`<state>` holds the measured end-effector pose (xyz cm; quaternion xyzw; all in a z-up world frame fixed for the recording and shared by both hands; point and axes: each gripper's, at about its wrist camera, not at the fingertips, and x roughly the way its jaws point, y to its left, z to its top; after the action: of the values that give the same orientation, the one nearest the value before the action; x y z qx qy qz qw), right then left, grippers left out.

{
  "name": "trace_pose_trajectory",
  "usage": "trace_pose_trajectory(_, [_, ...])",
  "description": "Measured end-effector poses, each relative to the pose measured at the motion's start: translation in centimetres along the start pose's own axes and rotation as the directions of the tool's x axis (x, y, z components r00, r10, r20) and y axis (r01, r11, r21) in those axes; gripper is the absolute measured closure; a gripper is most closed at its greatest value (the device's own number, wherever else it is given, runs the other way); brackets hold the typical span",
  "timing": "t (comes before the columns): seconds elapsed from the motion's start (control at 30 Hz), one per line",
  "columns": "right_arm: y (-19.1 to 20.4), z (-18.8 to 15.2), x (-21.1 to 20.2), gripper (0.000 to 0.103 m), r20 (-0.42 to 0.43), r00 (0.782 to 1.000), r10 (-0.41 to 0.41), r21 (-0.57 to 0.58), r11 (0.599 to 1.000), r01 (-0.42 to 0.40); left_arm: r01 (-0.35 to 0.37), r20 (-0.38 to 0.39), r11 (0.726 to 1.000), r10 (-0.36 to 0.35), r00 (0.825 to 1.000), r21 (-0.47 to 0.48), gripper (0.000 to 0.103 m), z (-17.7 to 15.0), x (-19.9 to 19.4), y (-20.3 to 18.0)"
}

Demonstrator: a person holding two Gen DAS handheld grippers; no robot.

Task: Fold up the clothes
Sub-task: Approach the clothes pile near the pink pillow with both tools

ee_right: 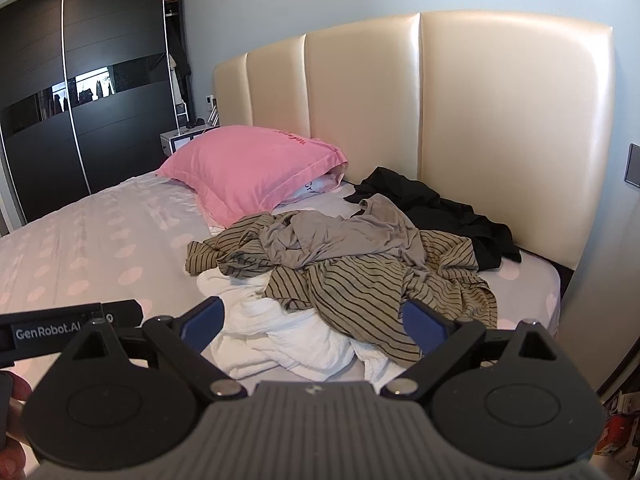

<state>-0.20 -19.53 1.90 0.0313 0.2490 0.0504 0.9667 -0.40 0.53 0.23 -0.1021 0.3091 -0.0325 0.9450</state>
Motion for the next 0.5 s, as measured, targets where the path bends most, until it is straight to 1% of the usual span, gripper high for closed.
trace_pose_trajectory(0.1, [-0.08,-0.04,-0.05,0.006,0.002,1.000,0.008,0.002,1.000,-0.008,-0.002,0.005,1.000,0.002,1.000,0.006,0.029,-0.05,-0.07,-0.07])
trace_pose_trajectory(0.2, [-0.17,-0.08,-0.10,0.006,0.004,1.000,0.016,0.003,1.000,-0.016,0.013,0.006,1.000,-0.013,1.000,0.017,0.029,-0.11,-0.25,-0.14])
trace_pose_trajectory(0.33, [-0.09,-0.04,-0.17,0.006,0.013,1.000,0.015,-0.002,1.000,-0.015,0.010,0.018,1.000,-0.010,1.000,0.007,0.029,-0.17,-0.40,-0.22])
trace_pose_trajectory(0.5, [0.47,-0.25,-0.05,0.006,0.005,1.000,0.013,-0.028,1.000,-0.013,0.003,0.002,1.000,-0.003,1.000,0.019,0.029,-0.16,-0.34,-0.37])
